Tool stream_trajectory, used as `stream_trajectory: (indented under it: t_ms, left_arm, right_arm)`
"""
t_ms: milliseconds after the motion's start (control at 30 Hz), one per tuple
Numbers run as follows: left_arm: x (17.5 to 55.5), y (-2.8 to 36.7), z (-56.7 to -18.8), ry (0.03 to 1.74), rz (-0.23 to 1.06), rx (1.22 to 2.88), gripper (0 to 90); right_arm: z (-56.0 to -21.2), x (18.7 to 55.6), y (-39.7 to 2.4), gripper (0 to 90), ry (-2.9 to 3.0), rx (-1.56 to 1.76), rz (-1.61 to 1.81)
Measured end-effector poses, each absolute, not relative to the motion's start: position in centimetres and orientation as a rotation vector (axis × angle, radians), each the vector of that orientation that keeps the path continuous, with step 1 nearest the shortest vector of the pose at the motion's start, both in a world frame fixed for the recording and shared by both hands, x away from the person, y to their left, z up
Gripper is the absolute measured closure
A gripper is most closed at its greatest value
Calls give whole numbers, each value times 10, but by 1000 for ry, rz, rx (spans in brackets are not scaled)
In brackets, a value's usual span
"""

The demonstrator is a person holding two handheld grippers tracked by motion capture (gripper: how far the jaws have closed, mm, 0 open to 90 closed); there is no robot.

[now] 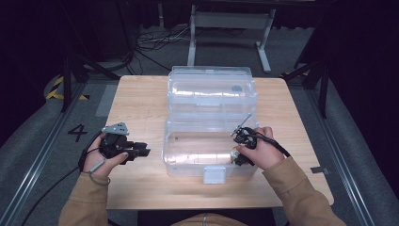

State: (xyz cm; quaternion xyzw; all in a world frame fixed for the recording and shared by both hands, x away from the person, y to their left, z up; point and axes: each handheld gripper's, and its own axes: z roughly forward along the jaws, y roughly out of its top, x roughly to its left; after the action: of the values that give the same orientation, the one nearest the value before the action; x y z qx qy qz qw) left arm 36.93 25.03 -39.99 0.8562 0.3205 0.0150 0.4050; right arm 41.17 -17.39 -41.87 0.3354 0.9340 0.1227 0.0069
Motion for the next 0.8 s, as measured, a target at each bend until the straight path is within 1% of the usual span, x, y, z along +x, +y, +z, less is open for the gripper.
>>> stream_trajectory:
  t_ms: [400, 600, 800]
  left_arm:
    - [369, 250, -400, 805, 39, 2164, 662]
    - [369, 250, -400, 810, 36, 2157, 662]
    - [369, 250, -400, 809, 37, 2159, 661]
  right_arm:
    - [-418, 412, -174, 202, 2927, 1011, 406]
    - [-414, 411, -174, 193, 2928, 865, 413]
    - [-414, 412, -174, 193, 2934, 895, 423]
